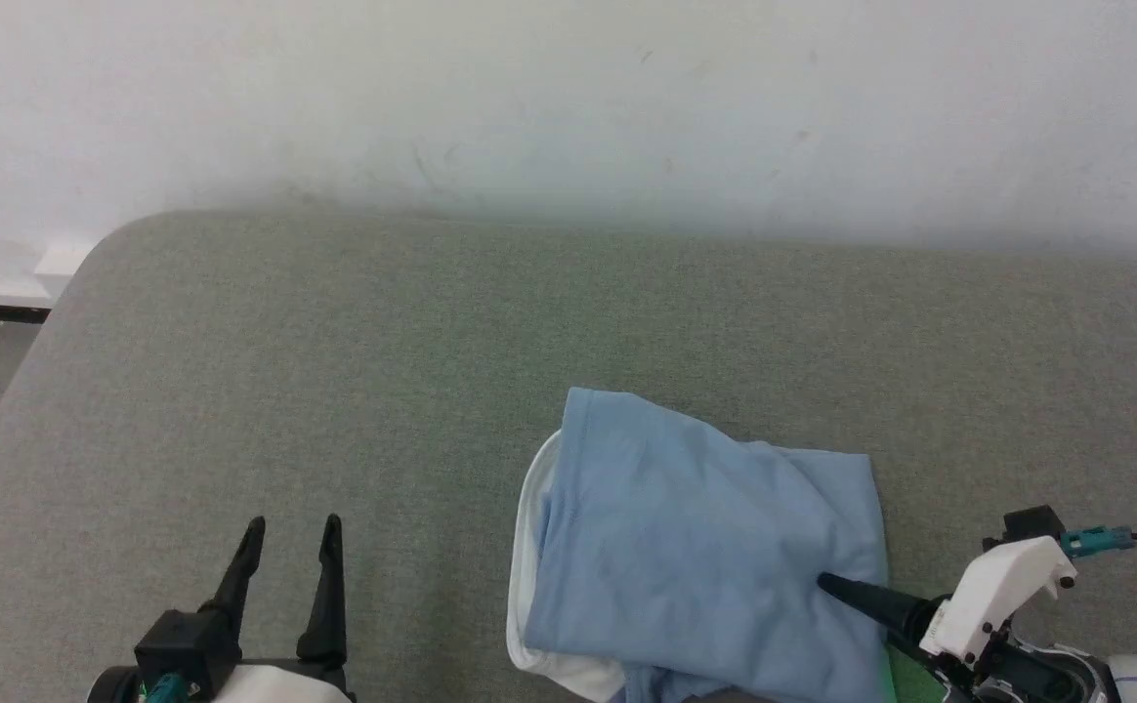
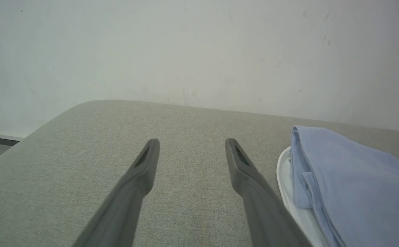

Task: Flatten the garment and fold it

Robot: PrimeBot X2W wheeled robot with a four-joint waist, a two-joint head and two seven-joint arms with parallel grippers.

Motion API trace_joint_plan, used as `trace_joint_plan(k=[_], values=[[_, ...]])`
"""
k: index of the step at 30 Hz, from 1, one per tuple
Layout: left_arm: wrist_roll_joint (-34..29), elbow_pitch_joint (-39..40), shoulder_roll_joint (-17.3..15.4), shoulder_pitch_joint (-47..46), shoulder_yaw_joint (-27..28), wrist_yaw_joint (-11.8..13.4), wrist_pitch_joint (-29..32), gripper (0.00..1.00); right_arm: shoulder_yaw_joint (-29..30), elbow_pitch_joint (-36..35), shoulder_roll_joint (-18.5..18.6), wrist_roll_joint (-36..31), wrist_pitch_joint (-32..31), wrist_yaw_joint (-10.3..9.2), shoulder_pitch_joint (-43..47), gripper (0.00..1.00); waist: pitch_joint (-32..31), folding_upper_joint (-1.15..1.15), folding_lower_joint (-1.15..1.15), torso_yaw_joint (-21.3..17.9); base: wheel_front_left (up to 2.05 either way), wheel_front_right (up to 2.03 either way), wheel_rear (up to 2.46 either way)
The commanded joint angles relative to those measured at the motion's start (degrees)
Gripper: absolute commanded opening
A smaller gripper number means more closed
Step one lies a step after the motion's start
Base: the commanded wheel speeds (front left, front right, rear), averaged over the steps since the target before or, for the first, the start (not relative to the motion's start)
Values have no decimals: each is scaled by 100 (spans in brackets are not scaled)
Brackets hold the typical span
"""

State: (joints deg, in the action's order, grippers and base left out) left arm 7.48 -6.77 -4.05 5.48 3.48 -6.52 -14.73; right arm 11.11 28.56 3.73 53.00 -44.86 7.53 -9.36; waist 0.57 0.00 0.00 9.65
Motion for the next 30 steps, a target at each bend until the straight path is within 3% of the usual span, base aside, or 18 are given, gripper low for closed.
trace_joint_plan(k=[1,2,3,9,14,17,22,25,30], values=[[7,-37,-10,-70,-30,-35,-27,100,-152,229,-14,-37,-23,-4,-110,61,38,0,0,100,0,0,0],[5,-51,-8,-75,-38,-37,-27,100,-245,330,11,-107,-17,-4,-139,24,27,0,0,113,0,0,0],[5,-65,-6,-73,-41,-39,-27,100,-336,402,44,-178,1,-4,-163,0,11,0,0,116,0,0,0],[33,-133,-7,-13,-65,-53,-27,100,-1204,-66,512,-801,394,-4,-255,0,-109,0,0,-60,0,0,0],[66,-94,-13,114,15,-55,-27,100,-2479,-1109,1434,-1982,702,-4,-292,0,-193,0,0,-542,0,0,0],[63,-42,-2,152,-11,-56,-27,100,-2853,-1639,1988,-2554,743,-4,-353,0,-180,0,0,-854,0,0,0],[104,103,35,108,-30,-34,-27,100,-3014,-2160,2713,-2886,455,-4,-375,0,-27,0,0,-1488,0,0,0],[113,223,57,0,-109,-35,-27,100,-2825,-2185,3038,-2877,337,-4,-428,0,208,0,0,-1833,0,0,0],[17,415,60,-340,-274,-43,-27,100,-2384,-1937,3288,-2889,378,-4,-605,0,781,0,0,-2204,0,0,0]])
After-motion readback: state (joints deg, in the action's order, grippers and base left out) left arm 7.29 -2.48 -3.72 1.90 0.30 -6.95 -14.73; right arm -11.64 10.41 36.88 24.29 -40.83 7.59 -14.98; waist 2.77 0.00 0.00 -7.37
